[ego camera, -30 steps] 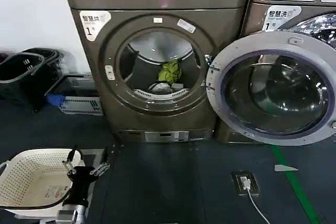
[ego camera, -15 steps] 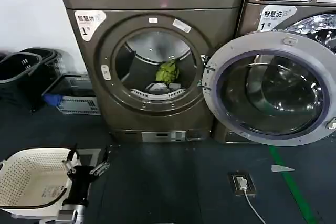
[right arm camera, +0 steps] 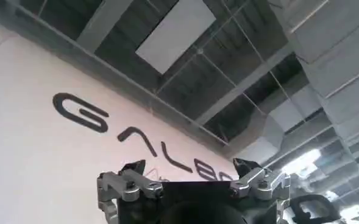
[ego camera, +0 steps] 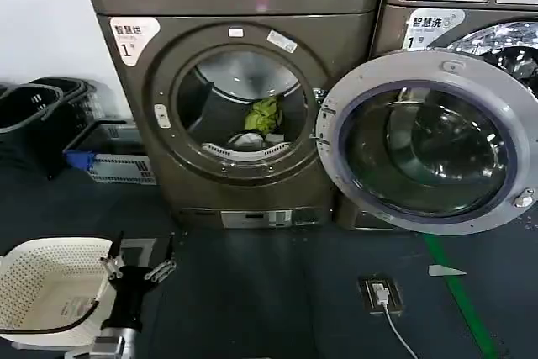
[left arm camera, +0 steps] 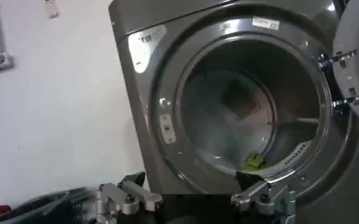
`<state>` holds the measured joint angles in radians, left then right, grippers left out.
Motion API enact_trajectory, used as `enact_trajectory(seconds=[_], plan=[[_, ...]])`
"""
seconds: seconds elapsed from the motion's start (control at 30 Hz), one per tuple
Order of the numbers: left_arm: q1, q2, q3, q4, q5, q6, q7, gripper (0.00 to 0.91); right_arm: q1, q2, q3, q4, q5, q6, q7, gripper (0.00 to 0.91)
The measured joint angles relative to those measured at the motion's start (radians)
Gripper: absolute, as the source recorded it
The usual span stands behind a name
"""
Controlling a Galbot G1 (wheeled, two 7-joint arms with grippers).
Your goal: Grasp the clothes from the dryer.
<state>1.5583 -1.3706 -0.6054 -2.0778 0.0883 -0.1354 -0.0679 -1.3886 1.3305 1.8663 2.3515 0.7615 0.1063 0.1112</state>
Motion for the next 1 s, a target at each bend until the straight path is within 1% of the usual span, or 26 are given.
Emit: enact_trajectory(seconds=[0.47, 1.0], plan=[[-0.012, 0.000, 0.001, 0.013, 0.000, 0.001, 0.001, 0.907, 0.018, -0.002, -0.014, 0.001, -0.021, -0.001, 0.000, 0.907], [-0.019, 0.003, 0.003, 0.016, -0.001, 0.005, 0.003, 0.907, 0.019, -0.002, -0.012, 0.004, -0.024, 0.000, 0.000, 0.907]])
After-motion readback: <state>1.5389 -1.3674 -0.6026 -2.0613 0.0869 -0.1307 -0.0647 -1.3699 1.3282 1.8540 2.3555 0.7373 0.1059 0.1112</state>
